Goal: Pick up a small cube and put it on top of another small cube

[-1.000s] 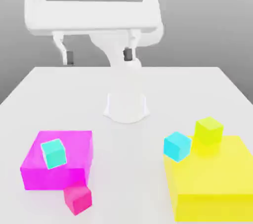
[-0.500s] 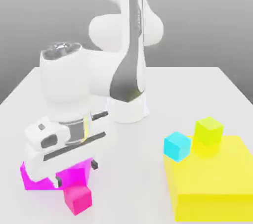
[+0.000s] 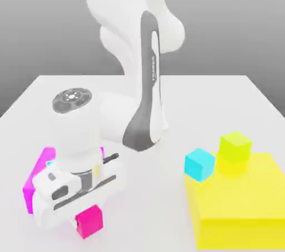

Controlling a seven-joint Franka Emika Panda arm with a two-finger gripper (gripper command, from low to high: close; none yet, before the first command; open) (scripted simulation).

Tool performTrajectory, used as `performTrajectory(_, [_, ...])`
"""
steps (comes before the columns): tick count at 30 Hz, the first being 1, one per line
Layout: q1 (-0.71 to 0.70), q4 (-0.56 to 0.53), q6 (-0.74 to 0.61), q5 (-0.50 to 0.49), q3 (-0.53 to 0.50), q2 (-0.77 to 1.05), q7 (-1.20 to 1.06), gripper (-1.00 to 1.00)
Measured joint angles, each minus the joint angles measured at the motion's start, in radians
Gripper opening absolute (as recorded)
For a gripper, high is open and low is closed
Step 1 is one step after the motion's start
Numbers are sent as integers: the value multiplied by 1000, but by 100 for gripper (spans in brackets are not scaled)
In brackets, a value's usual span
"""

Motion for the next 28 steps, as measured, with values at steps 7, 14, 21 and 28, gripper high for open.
performTrajectory(7, [185, -69, -177, -46, 112, -240, 61, -100])
performTrajectory(14, [379, -145, -344, -94, 256, -490, 130, -100])
performTrajectory(21, [496, -222, -395, -139, 413, -634, 188, -100])
performTrajectory(28, [493, -261, -254, -148, 429, -532, 197, 100])
